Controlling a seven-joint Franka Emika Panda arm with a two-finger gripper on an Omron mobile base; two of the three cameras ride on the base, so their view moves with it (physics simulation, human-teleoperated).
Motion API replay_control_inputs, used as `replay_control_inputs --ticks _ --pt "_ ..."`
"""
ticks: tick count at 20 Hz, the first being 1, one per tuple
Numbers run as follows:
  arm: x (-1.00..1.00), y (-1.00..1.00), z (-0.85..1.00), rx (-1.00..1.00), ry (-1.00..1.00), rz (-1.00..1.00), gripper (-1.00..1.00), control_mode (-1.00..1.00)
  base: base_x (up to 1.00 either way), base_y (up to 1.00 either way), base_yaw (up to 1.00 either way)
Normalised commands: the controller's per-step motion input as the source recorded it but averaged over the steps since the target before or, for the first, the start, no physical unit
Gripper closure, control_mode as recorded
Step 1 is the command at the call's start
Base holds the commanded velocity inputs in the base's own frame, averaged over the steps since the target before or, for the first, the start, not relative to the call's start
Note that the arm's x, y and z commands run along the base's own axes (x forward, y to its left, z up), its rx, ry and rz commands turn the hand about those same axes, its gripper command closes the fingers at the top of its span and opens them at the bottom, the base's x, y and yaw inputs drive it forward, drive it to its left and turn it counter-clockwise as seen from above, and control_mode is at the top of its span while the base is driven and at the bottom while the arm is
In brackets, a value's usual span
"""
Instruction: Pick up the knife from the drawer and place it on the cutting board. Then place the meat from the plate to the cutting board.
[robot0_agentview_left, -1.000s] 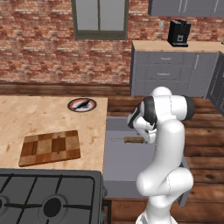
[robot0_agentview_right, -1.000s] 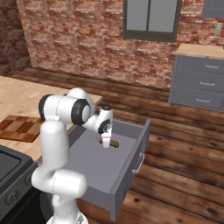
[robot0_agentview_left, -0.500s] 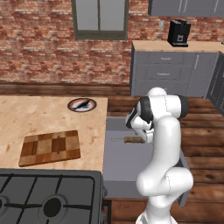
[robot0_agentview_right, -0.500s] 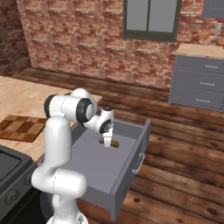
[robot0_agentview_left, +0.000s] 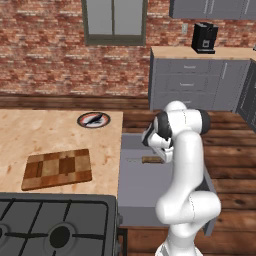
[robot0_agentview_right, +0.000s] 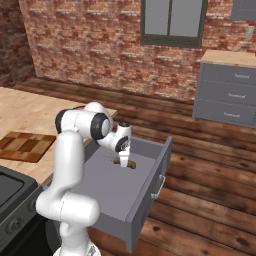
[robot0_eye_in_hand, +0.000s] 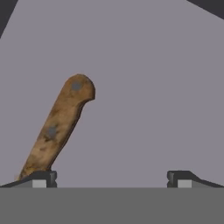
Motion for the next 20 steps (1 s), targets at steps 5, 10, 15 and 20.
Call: replay_control_inputs --ticks 5,10,15,20 --pt "0.16 0.0 -0.19 0.0 0.0 0.0 -1.0 -1.0 0.0 0.0 0.0" --pt "0.1 0.0 -0.27 0.0 0.01 0.0 -1.0 -1.0 0.0 0.0 0.0" --pt "0.07 0.0 -0.27 0.0 0.01 0.0 -1.0 -1.0 0.0 0.0 0.0" --pt "0.12 0.0 -0.21 0.0 0.0 0.0 -1.0 -1.0 0.0 0.0 0.0"
